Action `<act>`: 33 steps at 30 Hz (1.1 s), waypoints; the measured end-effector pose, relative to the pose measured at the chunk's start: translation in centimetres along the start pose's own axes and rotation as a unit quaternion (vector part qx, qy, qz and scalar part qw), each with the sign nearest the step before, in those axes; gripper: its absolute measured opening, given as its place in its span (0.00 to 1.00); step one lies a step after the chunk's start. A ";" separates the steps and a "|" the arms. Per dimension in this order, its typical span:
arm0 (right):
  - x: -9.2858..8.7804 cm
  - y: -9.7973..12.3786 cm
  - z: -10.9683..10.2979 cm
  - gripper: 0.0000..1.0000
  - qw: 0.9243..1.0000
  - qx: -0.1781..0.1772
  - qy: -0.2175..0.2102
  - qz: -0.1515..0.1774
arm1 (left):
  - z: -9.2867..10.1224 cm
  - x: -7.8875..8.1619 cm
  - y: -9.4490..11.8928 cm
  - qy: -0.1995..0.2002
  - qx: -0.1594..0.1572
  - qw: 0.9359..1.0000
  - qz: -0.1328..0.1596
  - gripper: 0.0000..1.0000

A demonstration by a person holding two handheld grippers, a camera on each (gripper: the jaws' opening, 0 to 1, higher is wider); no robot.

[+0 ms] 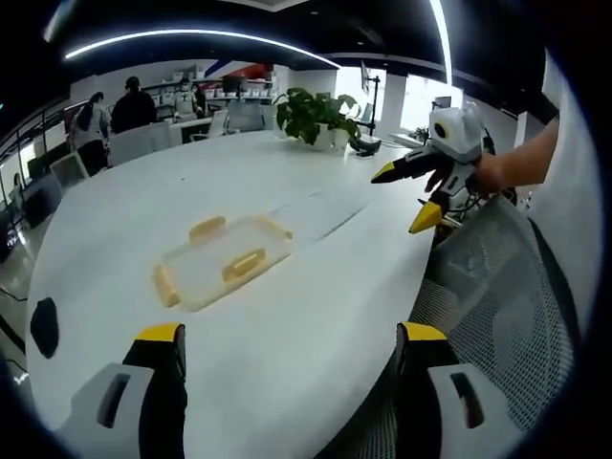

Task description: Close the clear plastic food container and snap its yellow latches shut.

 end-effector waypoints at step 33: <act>1.8 -1.6 1.6 0.74 0.999 0.013 0.031 -0.007 | -1.8 0.8 -0.9 -0.017 -0.003 1.000 -0.009 0.89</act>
Point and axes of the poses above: the point that each gripper's makers call its tool centre point, and the gripper's own axes: y roughly backward along the fingers, z roughly to its right, x roughly out of its top, the point moved 3 cm from there along y, roughly backward along the fingers, and after that the axes turned 1 degree about z, right-handed, at the moved point
